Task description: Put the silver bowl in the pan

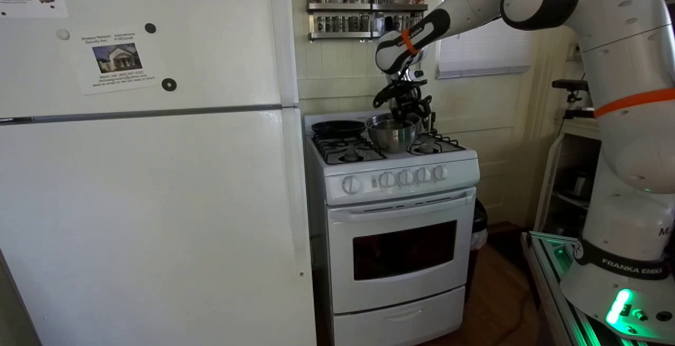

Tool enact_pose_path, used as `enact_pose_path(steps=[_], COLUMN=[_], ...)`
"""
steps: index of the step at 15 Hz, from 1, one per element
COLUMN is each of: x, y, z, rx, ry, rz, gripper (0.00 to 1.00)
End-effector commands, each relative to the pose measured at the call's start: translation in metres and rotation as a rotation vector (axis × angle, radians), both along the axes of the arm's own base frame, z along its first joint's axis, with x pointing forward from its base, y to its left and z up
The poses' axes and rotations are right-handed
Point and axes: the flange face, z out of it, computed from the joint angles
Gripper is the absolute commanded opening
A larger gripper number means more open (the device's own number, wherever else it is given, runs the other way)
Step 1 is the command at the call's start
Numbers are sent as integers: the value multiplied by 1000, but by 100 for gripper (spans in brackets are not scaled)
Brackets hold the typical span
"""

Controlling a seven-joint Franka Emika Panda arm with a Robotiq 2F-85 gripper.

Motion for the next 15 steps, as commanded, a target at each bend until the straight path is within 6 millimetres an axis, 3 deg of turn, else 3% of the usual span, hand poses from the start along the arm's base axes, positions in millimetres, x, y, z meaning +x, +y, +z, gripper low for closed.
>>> enact_pose_path(steps=[1, 2, 3, 5, 11, 13, 15], x=[4, 5, 5, 8, 16, 14, 11], y=[-2, -3, -3, -5, -11, -13, -13], z=[2, 2, 2, 3, -7, -2, 19], rx=[-2, -8, -11, -24, -83, -91, -105], ry=[-28, -33, -37, -46, -64, -88, -146], rz=[-46, -59, -72, -101, -205, -244, -268], gripper=[100, 99, 75, 71, 25, 10, 6])
